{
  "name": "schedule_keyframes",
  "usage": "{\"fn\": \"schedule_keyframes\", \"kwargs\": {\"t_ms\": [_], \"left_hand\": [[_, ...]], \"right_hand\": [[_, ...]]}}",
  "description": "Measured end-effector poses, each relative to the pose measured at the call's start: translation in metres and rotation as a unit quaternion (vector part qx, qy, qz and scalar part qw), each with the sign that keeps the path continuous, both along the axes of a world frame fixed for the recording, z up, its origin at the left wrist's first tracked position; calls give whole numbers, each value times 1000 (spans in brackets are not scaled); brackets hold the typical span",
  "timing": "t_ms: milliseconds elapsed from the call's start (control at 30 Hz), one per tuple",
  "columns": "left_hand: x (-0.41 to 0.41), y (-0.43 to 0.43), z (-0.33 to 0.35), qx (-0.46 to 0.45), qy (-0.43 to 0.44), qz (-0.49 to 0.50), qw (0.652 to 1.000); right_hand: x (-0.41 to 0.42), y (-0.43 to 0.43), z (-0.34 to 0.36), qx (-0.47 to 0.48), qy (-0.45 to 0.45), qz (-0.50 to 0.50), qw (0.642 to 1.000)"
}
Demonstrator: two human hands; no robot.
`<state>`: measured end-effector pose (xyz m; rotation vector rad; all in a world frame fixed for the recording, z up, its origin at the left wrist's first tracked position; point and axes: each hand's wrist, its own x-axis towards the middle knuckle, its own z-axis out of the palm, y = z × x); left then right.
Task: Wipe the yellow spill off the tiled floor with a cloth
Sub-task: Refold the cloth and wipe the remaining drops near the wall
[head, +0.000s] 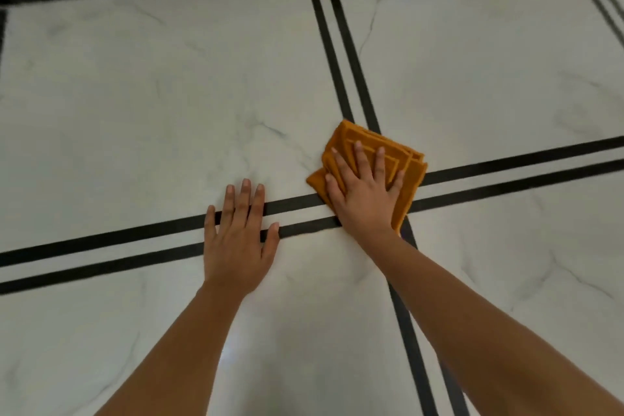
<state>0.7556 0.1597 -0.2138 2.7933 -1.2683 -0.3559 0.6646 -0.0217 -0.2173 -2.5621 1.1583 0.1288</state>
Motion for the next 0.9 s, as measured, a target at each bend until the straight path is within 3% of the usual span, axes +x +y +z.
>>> {"fn": "schedule_keyframes", "kwargs": {"t_ms": [233,300,367,533,700,900], "left_hand": [[-3,35,54,21,89,71,993],[-5,40,82,11,149,128,980],[-5,41,111,-17,203,176,963],[2,59,217,-130,337,288,887],[-4,82,373,-205,441,336,806],[-47,118,605,-319,410,454,724]], "right_hand": [[16,41,56,91,-86,-101,987],[23,54,91,197,-141,-141,960],[28,69,127,306,-191,-210,909],[45,114,241,445,-228,-270,823],[46,148,383,540,-202,-280,768],[19,167,613,629,-115,-171,749]]}}
